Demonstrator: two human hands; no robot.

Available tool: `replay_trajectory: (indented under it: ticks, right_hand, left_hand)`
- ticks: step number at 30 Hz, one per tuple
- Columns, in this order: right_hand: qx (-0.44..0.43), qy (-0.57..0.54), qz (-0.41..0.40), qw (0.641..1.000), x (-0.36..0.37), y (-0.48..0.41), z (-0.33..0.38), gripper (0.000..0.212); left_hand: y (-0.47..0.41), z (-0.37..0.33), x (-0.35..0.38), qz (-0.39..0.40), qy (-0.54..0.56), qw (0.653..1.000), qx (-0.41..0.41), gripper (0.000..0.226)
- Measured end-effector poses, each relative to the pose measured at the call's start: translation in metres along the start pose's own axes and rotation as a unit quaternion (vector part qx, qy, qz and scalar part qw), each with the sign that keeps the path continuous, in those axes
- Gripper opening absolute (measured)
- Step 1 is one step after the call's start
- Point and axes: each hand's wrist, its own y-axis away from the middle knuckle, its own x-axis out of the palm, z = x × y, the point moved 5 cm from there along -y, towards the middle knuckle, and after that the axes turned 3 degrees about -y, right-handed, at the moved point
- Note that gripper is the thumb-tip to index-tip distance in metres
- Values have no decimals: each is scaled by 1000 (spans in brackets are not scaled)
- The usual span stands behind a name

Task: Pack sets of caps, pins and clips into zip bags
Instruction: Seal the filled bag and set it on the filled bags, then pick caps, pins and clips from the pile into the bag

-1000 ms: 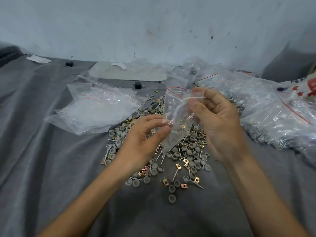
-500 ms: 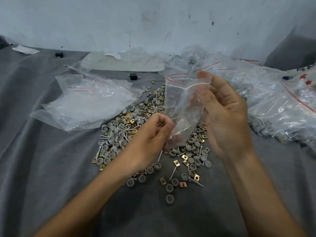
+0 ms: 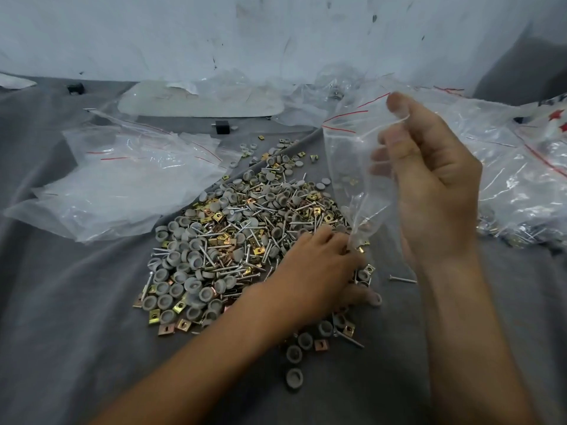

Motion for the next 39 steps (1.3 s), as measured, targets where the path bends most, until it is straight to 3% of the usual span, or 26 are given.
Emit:
replay_trajectory:
  ticks: [7,10,16,25,34,39]
  right_hand:
    - [5,39,52,998,5,-2,-4,30]
    - [15,67,115,991,13,1,-7,31]
    - [4,172,222,960,28,25,-20,33]
    - [-7,212,246,946,43,57,-31,34]
    - [-15,226,252,941,49,62,-30,34]
    - [-8,222,252,942,48,61,-30,35]
  left_hand:
    - [20,38,-14,1,74,997,-23,35]
    - [38,66,-31,-47,152,985,-74,28]
    - [76,121,-44,-172,280,919,-216,26]
    - [90,128,-48,-264,459,819,-223,23]
    - [80,101,-35,-213,439,852,-191,27]
    - [82,103,-37,-227,405,865,-190,28]
